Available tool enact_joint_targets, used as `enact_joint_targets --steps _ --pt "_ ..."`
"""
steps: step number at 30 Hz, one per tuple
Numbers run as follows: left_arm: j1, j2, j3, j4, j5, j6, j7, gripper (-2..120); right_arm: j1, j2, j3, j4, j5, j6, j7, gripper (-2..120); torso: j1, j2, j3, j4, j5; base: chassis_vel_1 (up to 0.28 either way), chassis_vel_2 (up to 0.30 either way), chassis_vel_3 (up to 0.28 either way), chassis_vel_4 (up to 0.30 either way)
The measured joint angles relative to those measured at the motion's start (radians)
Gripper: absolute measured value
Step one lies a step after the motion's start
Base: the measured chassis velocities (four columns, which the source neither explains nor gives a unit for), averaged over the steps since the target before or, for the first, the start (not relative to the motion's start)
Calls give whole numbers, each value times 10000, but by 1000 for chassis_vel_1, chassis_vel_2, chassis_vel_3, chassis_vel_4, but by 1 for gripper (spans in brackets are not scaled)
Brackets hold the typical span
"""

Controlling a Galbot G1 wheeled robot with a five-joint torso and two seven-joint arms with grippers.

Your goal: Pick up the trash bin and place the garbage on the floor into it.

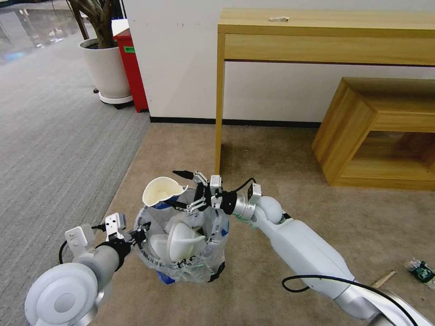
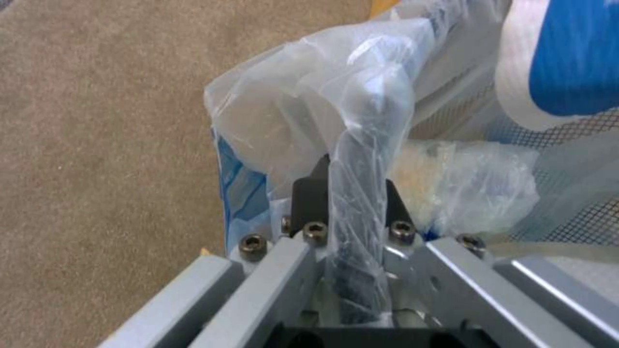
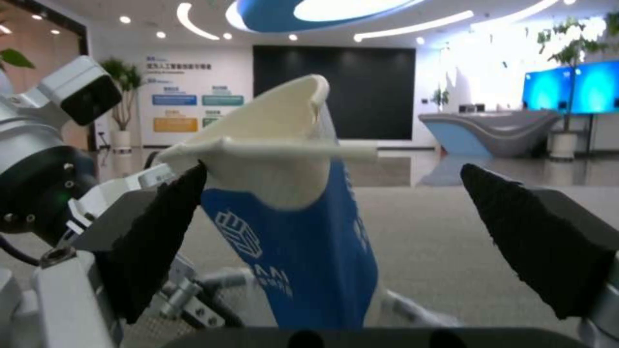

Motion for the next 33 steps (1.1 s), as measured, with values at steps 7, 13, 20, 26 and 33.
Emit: enact_joint_targets --steps 7,13,20,26,33 --pt "37 7 -66 -27 -2 -1 11 1 -45 -476 92 473 48 -963 493 100 0 0 0 0 1 0 0 0 0" --pt "39 2 -78 -41 2 -10 13 1 -72 -882 151 815 -111 -1449 698 100 0 0 0 0 1 0 0 0 0" --pt "-5 -33 19 -38 37 -16 14 1 -121 -1284 200 1098 -287 -1344 691 100 0 0 0 -1 0 0 0 0 0" --pt "13 11 -70 -65 23 -19 14 1 -126 -1476 185 1196 -308 -1290 673 100 0 0 0 -1 0 0 0 0 0" --pt "21 49 -178 -84 -2 -31 10 1 -23 -1670 232 1489 -207 -1277 784 100 0 0 0 0 0 0 0 0 0"
